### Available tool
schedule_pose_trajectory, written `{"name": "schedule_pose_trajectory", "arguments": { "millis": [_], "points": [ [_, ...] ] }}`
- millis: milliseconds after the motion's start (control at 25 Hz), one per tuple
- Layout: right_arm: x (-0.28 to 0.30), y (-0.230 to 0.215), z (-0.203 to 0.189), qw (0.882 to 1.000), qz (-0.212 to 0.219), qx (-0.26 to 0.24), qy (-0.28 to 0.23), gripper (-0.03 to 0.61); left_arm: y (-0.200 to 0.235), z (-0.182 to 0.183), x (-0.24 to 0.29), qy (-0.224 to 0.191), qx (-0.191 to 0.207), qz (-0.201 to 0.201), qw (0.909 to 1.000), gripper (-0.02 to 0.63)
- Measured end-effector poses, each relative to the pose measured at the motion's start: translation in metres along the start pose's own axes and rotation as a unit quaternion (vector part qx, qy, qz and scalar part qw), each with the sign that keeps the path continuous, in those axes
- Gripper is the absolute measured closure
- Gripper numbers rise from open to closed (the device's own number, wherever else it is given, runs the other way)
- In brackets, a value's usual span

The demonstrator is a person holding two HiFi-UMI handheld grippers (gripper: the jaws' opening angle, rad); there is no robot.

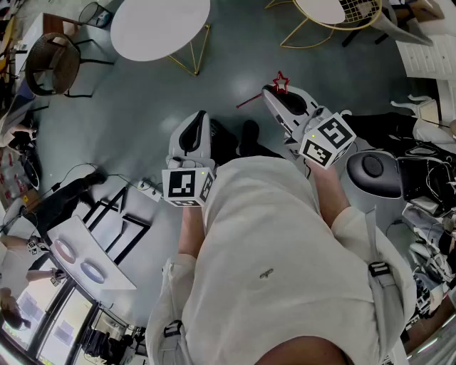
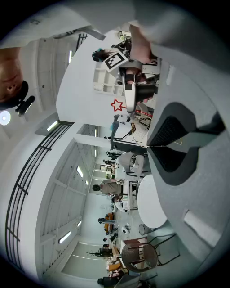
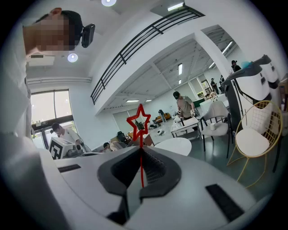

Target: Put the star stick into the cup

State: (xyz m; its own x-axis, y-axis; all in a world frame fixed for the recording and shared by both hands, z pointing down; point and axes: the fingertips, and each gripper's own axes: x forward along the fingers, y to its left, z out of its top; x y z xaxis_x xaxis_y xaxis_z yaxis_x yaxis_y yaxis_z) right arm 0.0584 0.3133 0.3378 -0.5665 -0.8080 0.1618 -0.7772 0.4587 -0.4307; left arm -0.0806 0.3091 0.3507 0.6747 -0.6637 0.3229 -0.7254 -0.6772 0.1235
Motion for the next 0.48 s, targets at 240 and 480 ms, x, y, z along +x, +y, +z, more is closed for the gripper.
{"name": "schedule_pose_trajectory", "arguments": {
  "millis": [240,480],
  "points": [
    [-0.009,0.004,-0.005,1.0,0.006,0.0,0.001,0.563,-0.006,-0.004,-0.008,0.001,-0.001,0.005,1.0,0.601],
    [-0.011,0.012,-0.005,1.0,0.016,0.005,-0.004,0.563,-0.009,-0.006,-0.019,-0.001,-0.002,0.015,0.9999,0.601]
  ]
}}
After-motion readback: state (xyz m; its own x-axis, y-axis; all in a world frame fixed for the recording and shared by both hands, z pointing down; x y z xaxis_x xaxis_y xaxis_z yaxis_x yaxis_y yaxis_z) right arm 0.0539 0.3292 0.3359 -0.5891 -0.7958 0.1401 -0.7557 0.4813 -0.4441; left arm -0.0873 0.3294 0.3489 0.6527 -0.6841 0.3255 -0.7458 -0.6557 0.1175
